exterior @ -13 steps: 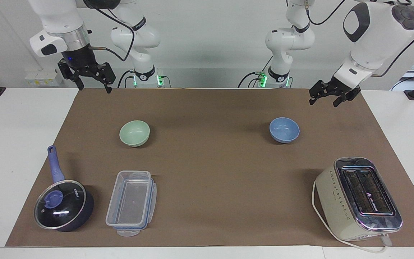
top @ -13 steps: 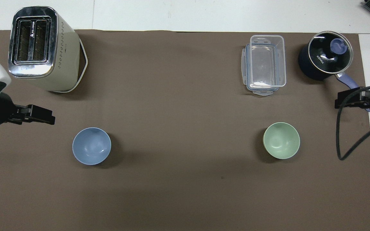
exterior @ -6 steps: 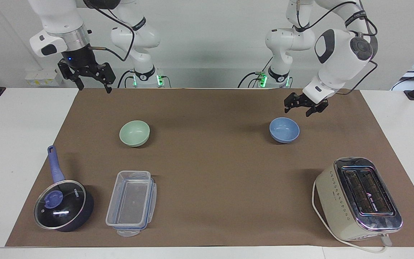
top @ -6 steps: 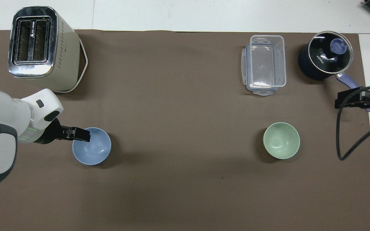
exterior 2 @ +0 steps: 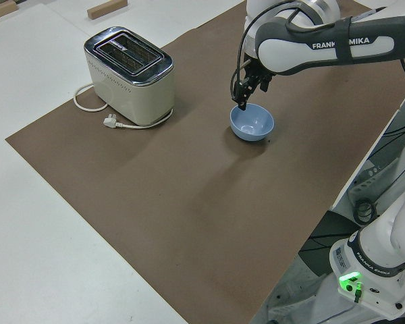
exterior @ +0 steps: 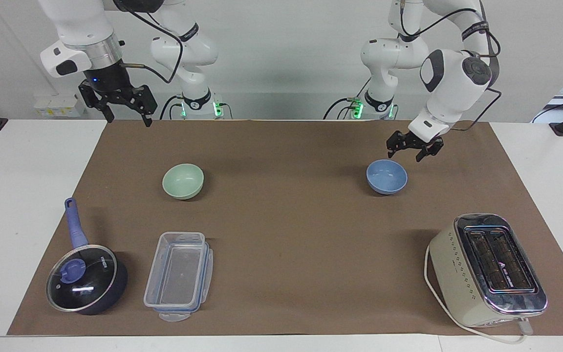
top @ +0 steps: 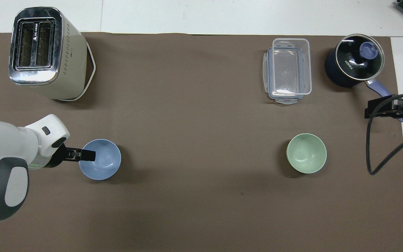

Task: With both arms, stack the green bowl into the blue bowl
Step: 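Reach the left gripper down to the rim of the blue bowl, then push the blue bowl with the left gripper toward the table center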

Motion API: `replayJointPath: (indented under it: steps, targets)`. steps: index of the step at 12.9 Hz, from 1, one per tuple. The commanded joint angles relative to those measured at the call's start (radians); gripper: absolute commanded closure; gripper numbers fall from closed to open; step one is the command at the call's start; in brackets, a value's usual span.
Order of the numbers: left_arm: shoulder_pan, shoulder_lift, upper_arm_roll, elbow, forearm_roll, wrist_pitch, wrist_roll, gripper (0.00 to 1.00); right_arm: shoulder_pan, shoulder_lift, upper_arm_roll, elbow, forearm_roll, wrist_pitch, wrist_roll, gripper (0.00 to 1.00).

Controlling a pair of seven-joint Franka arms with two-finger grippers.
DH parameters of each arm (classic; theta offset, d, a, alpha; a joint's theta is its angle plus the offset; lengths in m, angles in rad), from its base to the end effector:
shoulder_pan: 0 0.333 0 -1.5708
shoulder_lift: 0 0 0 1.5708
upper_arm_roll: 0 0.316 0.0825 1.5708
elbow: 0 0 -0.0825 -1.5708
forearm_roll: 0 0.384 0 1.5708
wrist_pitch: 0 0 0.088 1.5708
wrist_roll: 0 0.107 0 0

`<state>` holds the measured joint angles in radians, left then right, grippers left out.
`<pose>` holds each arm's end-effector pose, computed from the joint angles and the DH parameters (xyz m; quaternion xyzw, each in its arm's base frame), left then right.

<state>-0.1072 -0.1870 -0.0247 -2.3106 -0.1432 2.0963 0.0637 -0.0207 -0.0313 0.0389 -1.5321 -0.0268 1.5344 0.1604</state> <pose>0.4727 -0.0699 0.4184 0.9963 -0.0606 -0.0156 0.0586 0.5414 0.0073 0.6566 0.9972 -0.0717 0.0180 0.0124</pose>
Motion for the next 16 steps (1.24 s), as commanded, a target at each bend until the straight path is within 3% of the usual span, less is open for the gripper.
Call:
replayJointPath:
  steps: [1, 4, 8, 9, 10, 11, 16]
  targets:
    - [0.017, -0.029, -0.001, -0.099, 0.016, 0.106, 0.015, 0.00, -0.008, -0.002, -0.001, 0.006, -0.002, -0.010, -0.009, 0.00]
    - [0.037, 0.006, -0.003, -0.159, 0.016, 0.223, -0.008, 0.00, -0.008, -0.002, -0.001, 0.006, -0.002, -0.011, -0.009, 0.00]
    - [0.026, 0.095, -0.006, -0.158, 0.016, 0.310, -0.103, 0.00, -0.008, -0.002, 0.001, 0.006, -0.002, -0.011, -0.009, 0.00]
    - [0.023, 0.104, -0.006, -0.158, 0.013, 0.329, -0.143, 0.30, -0.008, -0.002, 0.001, 0.006, -0.002, -0.011, -0.010, 0.00]
    - [0.020, 0.106, -0.008, -0.156, 0.011, 0.327, -0.225, 0.87, -0.008, -0.002, 0.001, 0.006, -0.002, -0.011, -0.010, 0.00]
    - [0.020, 0.106, -0.008, -0.156, 0.011, 0.323, -0.241, 1.00, -0.008, -0.002, 0.002, 0.006, -0.002, -0.011, -0.012, 0.00]
    - [-0.017, 0.107, -0.008, -0.103, 0.011, 0.272, -0.251, 1.00, -0.008, -0.002, 0.007, 0.006, -0.002, -0.010, -0.015, 0.00]
